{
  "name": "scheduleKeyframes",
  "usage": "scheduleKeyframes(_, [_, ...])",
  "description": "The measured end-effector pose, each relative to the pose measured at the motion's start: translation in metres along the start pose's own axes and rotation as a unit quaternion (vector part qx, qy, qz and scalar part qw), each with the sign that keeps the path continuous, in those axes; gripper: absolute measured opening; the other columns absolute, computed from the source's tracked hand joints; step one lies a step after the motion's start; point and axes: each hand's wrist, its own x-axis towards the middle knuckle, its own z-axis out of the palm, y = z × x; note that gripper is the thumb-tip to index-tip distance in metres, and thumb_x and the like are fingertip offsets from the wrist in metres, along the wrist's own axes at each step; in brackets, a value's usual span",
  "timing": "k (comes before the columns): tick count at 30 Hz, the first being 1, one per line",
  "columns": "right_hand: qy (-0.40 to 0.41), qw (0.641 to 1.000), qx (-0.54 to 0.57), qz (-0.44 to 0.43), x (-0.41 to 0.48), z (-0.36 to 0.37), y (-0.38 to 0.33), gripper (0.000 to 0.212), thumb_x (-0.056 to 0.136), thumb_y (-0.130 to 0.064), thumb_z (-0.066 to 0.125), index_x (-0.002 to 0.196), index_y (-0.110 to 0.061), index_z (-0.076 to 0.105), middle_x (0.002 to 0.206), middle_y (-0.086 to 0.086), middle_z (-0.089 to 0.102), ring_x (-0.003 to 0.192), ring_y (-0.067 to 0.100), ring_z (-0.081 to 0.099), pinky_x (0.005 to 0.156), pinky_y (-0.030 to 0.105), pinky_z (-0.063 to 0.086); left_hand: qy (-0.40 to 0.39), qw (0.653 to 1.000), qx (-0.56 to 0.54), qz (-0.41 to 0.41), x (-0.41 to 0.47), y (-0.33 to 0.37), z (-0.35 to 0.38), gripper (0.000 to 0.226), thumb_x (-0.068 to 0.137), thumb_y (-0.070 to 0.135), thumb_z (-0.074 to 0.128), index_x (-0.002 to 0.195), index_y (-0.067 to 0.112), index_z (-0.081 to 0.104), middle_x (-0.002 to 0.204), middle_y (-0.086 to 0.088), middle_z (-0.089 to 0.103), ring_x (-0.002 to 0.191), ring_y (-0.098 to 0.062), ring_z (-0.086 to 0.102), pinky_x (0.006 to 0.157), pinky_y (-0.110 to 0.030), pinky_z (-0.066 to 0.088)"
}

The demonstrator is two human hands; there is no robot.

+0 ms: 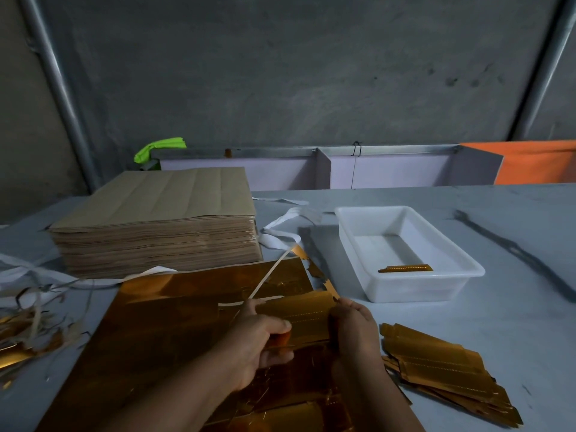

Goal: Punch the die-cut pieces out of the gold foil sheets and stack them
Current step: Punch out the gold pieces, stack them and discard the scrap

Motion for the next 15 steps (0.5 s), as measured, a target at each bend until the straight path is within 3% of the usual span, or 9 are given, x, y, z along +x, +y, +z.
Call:
scheduleKeyframes(3, [0.022,1.000,-0.005,-0.005,-0.002,0.000,0.000,0.013,0.092,-0.008,0.054,0.096,-0.019,0.059,0.097,0.017,0.062,0.094,0.035,0.060,0.079,0.043,0.048,-0.011,1.000,-0.009,-0.019,-0.002,-0.008,0.004,0.061,0.085,0.002,0.069,0.130,0.034,0.043,0.120,-0.016,0.045,0.095,-0.035,0.062,0.047,-0.027,0.053])
scheduleKeyframes(7, [0.046,0.999,-0.022,-0.007,-0.002,-0.002,0.001,0.011,0.095,-0.014,0.055,0.086,-0.020,0.052,0.090,0.013,0.055,0.085,0.029,0.054,0.078,0.040,0.047,-0.015,0.998,-0.035,-0.049,-0.002,-0.011,0.004,0.052,0.088,0.009,0.067,0.129,0.030,0.043,0.116,-0.018,0.048,0.089,-0.033,0.062,0.042,-0.027,0.051])
scheduleKeyframes(11, [0.049,0.999,-0.021,0.002,-0.003,0.000,0.002,0.011,0.096,-0.020,0.056,0.088,-0.023,0.051,0.102,0.015,0.058,0.101,0.035,0.056,0.096,0.052,0.048,0.013,0.997,-0.047,-0.057,0.002,-0.016,0.003,0.046,0.090,0.009,0.065,0.128,0.027,0.046,0.115,-0.018,0.049,0.084,-0.029,0.061,0.040,-0.023,0.049])
scheduleKeyframes(15, [0.034,0.999,-0.014,0.005,-0.004,0.003,0.005,0.004,0.093,-0.016,0.056,0.097,-0.019,0.057,0.101,0.016,0.060,0.098,0.033,0.058,0.084,0.045,0.049,0.054,0.996,-0.054,-0.035,0.006,-0.021,0.001,0.042,0.092,0.005,0.061,0.124,0.030,0.050,0.115,-0.015,0.049,0.097,-0.031,0.062,0.040,-0.019,0.045])
